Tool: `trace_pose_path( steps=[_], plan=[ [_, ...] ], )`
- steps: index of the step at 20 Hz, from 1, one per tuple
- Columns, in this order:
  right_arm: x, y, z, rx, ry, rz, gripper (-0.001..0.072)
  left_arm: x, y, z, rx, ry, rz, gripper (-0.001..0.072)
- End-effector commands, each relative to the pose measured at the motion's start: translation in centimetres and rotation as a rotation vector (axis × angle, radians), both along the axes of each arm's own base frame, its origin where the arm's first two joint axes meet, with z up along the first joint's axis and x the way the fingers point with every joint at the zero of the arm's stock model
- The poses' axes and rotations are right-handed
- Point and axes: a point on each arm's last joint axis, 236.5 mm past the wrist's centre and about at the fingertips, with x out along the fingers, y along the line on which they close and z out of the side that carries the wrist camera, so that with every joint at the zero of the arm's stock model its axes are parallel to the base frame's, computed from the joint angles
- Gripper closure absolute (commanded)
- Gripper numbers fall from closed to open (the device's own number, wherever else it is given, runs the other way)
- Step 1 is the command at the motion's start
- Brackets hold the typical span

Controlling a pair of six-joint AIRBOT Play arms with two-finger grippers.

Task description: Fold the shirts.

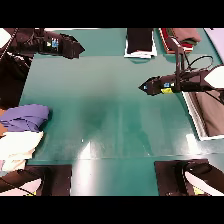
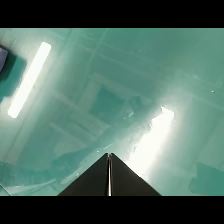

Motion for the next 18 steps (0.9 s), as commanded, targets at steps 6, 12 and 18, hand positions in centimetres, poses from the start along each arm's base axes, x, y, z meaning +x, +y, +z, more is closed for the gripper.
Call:
trace_pose_path(
  steps=[6, 12, 18],
  plan=[
    [-0.1, 0.0, 0.0, -0.001, 0.003, 0.003, 0.069, 1.4, 10.1, -1.7, 0.14, 0.071, 0.235, 0.0683],
    [-0.1, 0.0, 0.0, 0.0, 0.001, 0.002, 0.0689, -6.4, 30.2, -15.7, 0.448, 0.572, 0.598, 0.068],
    [-0.1, 0.0, 0.0, 0.0, 0.002, 0.002, 0.069, -8.9, 35.2, -26.2, 0.428, 0.677, 0.731, 0.003]
  ],
)
